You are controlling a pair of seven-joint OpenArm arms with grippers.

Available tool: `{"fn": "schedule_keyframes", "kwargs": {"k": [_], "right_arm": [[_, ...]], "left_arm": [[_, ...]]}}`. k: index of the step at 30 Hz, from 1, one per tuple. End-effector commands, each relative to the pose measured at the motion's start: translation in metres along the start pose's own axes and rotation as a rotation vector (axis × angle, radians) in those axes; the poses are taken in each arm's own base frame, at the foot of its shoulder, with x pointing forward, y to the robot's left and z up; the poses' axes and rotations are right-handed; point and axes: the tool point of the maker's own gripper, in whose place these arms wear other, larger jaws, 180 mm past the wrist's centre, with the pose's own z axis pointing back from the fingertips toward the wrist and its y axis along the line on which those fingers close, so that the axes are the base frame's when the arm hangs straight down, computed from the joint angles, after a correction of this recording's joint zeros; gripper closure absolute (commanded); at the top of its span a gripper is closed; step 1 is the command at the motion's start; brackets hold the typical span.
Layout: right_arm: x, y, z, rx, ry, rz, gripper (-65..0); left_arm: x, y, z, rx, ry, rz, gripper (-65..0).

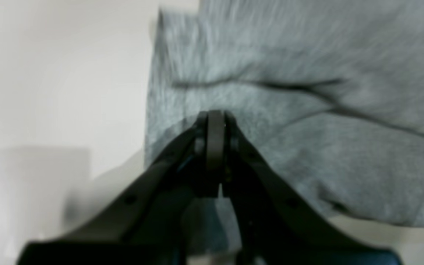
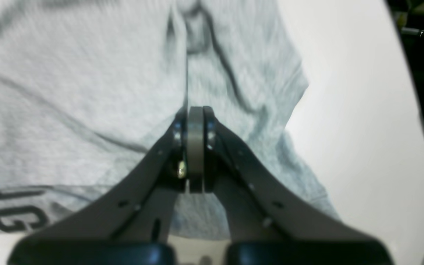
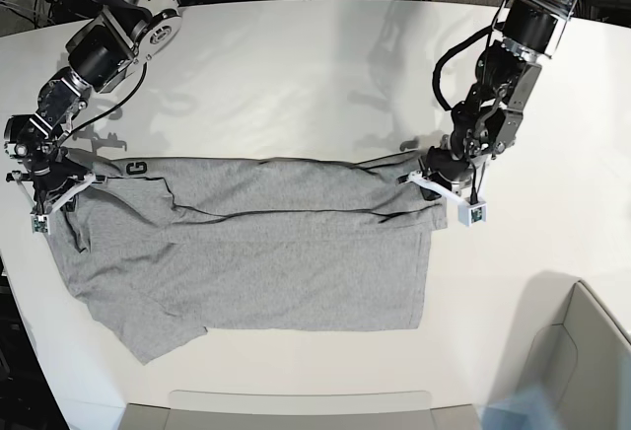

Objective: Fold the T-shirt properly
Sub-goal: 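Lift the shoulder edge with both grippers and fold it over toward the hem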

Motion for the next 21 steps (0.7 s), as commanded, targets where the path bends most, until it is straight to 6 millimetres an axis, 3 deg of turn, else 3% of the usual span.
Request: {"fn": "schedule_keyframes", "kwargs": {"k": [1,4,7,11,14,21], "right_arm": [[0.024,-0.006,0.001,0.002,-0.068,0.002,-0.8],[0.013,-0.007,-0.005,0.02,-0.034,-0.006,-0.8],[0.0,-0.002,-0.012,0.048,0.005,-0.012,-0.8],[-0.022,0.006,-0.018,0.064,0.084,0.016,-0.8],[-0.035,0.019,-0.019,0.075,0.121,0.036,-0.8],[-0.054,0.047,-0.01,0.086,0.138,0.051,-0.8]], "left_arm": [[0.024,0.001,0.0,0.007,-0.057,-0.007,0.0],[0.016,0.014,-0.006,0.044,-0.028,0.002,0.0],[-0.006,0.029,-0.011,0.079,0.062,0.013,0.0],[-0.018,0.035,-0.01,0.09,0.103,0.014,0.0],[-0.034,0.061,-0.001,0.136,0.136,0.004,0.0],[-0.053,0.095,0.029,0.179,0.153,-0.026,0.0]]}}
